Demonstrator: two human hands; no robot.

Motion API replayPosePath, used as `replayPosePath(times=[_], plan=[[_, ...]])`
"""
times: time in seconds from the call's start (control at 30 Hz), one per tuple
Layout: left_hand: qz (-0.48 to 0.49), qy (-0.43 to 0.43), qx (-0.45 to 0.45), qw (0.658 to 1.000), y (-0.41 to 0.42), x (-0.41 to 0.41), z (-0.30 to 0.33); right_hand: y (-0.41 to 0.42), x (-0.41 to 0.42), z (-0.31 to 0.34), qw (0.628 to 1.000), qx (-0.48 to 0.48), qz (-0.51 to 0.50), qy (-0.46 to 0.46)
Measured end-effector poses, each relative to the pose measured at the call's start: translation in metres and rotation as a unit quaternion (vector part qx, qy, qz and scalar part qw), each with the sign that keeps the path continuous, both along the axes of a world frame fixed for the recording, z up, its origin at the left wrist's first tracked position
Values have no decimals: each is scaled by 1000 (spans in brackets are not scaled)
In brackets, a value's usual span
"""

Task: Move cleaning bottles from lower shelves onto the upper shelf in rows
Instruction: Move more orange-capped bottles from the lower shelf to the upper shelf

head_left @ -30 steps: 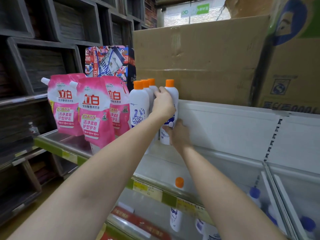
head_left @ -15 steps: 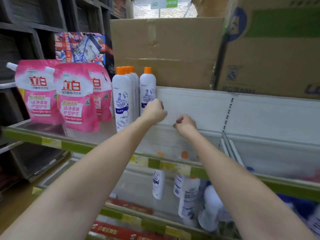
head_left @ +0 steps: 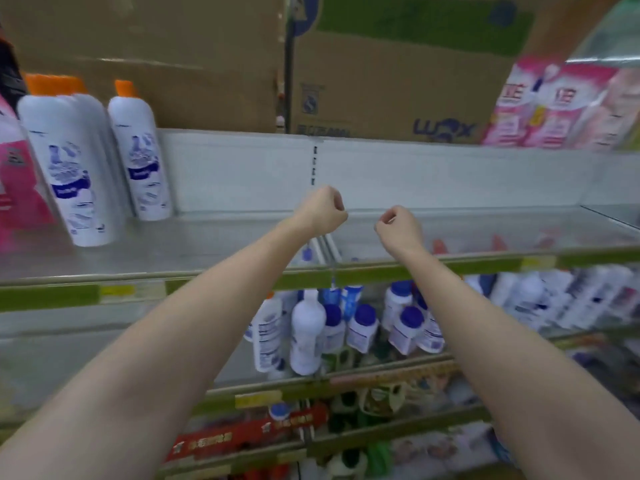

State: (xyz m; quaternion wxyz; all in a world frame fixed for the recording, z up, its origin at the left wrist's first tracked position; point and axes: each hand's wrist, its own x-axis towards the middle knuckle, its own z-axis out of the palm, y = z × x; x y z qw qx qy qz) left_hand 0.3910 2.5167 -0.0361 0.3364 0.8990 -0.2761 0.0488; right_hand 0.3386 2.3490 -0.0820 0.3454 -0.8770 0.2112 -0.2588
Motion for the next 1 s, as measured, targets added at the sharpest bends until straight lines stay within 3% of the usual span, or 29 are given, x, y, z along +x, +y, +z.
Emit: replayPosePath(times=[0.2, 0.4, 0.6, 0.73, 1.0], plan=[[-77, 37, 18, 996, -81, -36, -1, -81, -51, -1, 999, 13, -43, 5], [-137, 62, 94, 984, -170, -79, -5, -158, -96, -25, 999, 25, -45, 11], [-101, -71, 215, 969, -227, -113, -29, -213, -123, -70, 995, 75, 9, 69], [-56, -105, 253, 960, -250, -122, -56, -235, -127, -100, 991, 70, 46, 108], [-25, 50, 292, 955, -255, -122, -134, -248, -115, -139, 977, 69, 100, 176]])
